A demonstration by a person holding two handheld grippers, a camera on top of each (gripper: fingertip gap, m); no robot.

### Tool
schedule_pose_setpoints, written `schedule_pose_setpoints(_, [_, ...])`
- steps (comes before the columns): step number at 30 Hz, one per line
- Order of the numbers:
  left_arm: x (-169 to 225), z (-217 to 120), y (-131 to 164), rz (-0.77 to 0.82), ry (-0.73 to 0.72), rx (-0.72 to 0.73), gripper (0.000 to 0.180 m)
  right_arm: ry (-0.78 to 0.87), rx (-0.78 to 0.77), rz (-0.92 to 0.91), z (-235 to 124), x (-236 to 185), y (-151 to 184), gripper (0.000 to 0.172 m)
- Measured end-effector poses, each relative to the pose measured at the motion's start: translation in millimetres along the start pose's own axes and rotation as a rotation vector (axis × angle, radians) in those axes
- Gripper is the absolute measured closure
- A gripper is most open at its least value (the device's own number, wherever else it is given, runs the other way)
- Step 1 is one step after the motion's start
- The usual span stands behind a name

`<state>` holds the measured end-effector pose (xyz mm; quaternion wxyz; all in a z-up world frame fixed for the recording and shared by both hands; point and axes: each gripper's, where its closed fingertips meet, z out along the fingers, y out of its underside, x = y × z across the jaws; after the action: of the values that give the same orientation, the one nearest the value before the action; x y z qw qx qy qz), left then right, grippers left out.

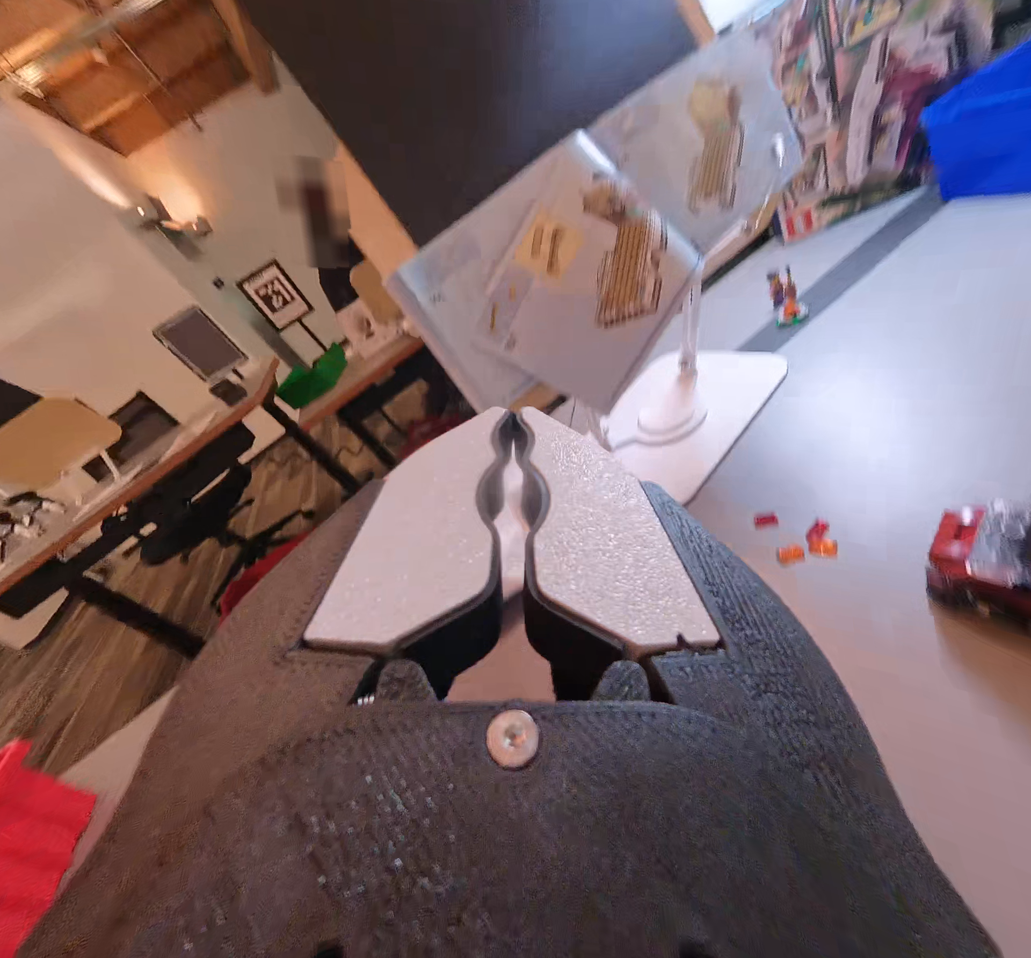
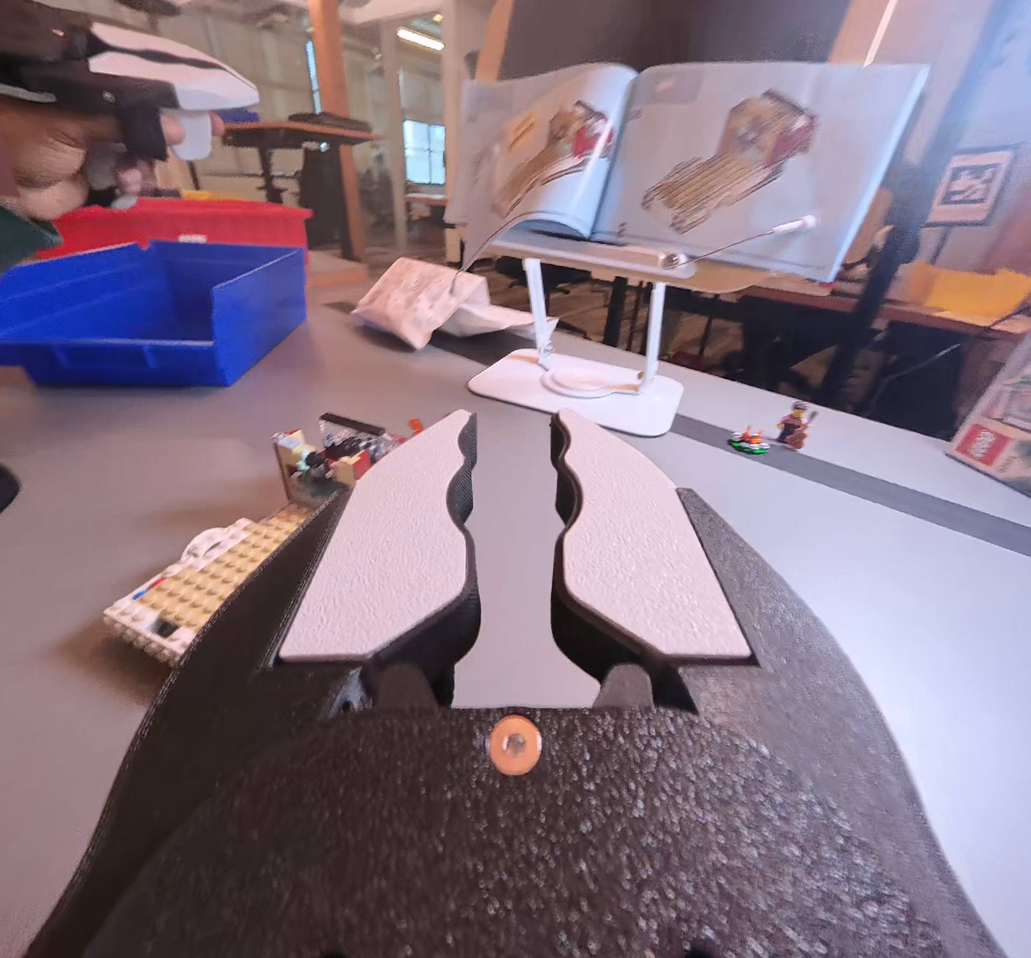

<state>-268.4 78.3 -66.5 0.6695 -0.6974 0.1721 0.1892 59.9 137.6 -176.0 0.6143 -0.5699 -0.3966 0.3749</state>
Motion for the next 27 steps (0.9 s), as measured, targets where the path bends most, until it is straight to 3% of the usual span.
schedule_pose_setpoints(6, [11,87,-41,-0.207,-0.003,0.117,0.180,0.068,0.014,0.005,-5,15,-3,0.147])
schedule_pose_setpoints(12, [5,167,-15,-0.377,-0.090,0.056,0.180,0.059,-0.013,-0.004,-3,14,2,0.147])
schedule_pose_setpoints(17, [10,183,-4,-0.398,-0.109,0.056,0.180,0.064,-0.012,0.006,-3,18,2,0.148])
schedule_pose_setpoints(27, [17,178,-17,-0.382,-0.093,0.099,0.180,0.113,-0.021,0.024,-3,30,4,0.148])
